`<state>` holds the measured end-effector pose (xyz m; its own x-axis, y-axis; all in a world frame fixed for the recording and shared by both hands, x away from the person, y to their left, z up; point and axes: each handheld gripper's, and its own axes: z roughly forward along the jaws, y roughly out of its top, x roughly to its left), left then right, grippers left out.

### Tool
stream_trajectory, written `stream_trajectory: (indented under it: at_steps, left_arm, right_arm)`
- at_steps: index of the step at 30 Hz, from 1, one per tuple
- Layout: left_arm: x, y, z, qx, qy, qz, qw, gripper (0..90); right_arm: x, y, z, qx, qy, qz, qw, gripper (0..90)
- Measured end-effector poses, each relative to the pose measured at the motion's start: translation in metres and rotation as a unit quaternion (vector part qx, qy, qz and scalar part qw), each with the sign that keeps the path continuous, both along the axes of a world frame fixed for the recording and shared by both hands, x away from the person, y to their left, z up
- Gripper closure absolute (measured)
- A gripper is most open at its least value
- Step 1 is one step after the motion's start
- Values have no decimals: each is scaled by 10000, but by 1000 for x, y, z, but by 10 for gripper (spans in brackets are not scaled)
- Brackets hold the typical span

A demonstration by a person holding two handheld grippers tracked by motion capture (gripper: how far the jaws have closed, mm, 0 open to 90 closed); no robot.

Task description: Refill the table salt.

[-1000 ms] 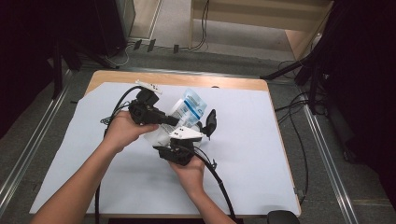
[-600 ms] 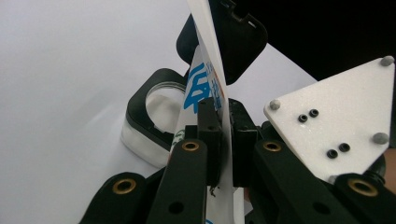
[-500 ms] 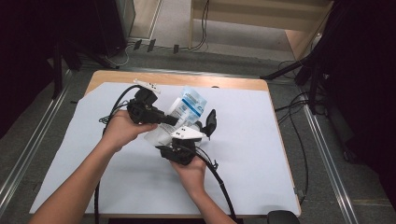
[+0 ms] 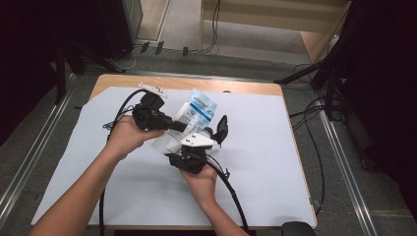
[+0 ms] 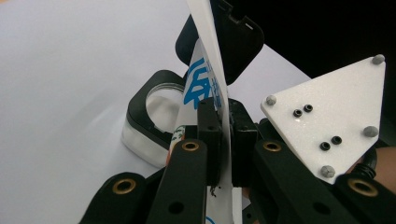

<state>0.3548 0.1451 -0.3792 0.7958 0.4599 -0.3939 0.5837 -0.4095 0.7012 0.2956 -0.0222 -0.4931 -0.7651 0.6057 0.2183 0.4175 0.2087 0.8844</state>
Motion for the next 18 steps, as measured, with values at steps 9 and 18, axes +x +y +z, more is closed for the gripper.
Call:
stream_trajectory:
  at_steps: [9, 18]
  left_arm:
    - [0, 3, 2, -77, -7, -8, 10000, 874]
    - [-1, 6, 3, -124, -24, 13, 9999, 878]
  right_arm:
    - [0, -2, 2, 7, -12, -31, 10000, 609]
    - [1, -3, 2, 26, -51, -68, 10000, 611]
